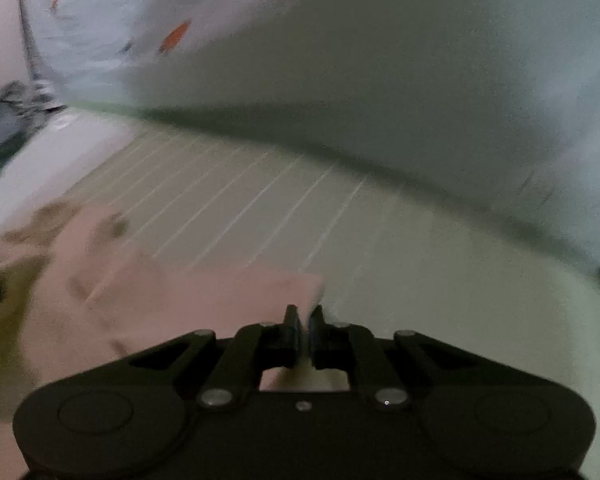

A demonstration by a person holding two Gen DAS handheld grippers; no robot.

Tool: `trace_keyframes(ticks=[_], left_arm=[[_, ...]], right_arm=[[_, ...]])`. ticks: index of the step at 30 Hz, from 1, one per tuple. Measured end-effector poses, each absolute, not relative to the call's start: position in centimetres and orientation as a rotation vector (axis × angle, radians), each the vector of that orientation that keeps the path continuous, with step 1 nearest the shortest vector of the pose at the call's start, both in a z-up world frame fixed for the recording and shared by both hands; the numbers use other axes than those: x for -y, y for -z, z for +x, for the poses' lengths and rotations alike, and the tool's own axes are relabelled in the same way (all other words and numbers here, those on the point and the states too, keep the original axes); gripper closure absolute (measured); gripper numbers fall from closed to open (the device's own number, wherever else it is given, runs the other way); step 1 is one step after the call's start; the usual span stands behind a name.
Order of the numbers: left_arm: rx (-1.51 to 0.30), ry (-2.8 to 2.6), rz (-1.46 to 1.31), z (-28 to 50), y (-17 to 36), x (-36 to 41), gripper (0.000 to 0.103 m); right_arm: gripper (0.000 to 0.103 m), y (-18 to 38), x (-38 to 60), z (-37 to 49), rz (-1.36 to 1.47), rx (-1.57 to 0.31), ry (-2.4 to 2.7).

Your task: Fold clothes

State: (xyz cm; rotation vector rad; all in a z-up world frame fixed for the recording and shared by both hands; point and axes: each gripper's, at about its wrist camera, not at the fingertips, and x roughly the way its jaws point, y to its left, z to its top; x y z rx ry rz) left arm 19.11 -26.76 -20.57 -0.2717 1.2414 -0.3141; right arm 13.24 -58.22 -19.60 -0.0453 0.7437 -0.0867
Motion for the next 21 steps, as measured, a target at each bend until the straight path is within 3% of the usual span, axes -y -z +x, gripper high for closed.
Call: trace_keyframes(ticks=[5, 7, 8, 9, 14, 21], left_arm=[[-1.229, 0.331, -0.272, 19.0, 20.6, 26.7, 0.000], [-1.227, 0.332, -0.255, 19.0, 20.6, 27.0, 0.000], [-1.226, 0.331, -0.246, 19.0, 20.6, 27.2, 0.000], [-1.226, 0.331, -0.236, 18.9, 20.5, 27.3, 0.000], [-1.223, 0.330, -0.201, 18.5, 20.2, 27.6, 0.000], [-1.217, 0.349, -0.111, 16.0, 19.1, 27.2, 0.000]], right_arm=[[0.092, 16.2, 63.7, 14.7, 0.097, -0.604, 0.358], [0.075, 16.8, 64.0, 15.1, 0.096, -0.641, 0.402], [0.059, 17.1, 63.6, 14.9, 0.061, -0.657, 0.427], [0.054, 17.4, 62.9, 14.3, 0.021, -0.668, 0.442], [0.044, 18.7, 60.5, 8.6, 0.073, -0.733, 0.414], [0.038, 19.9, 58.0, -3.2, 0.220, -0.855, 0.466]])
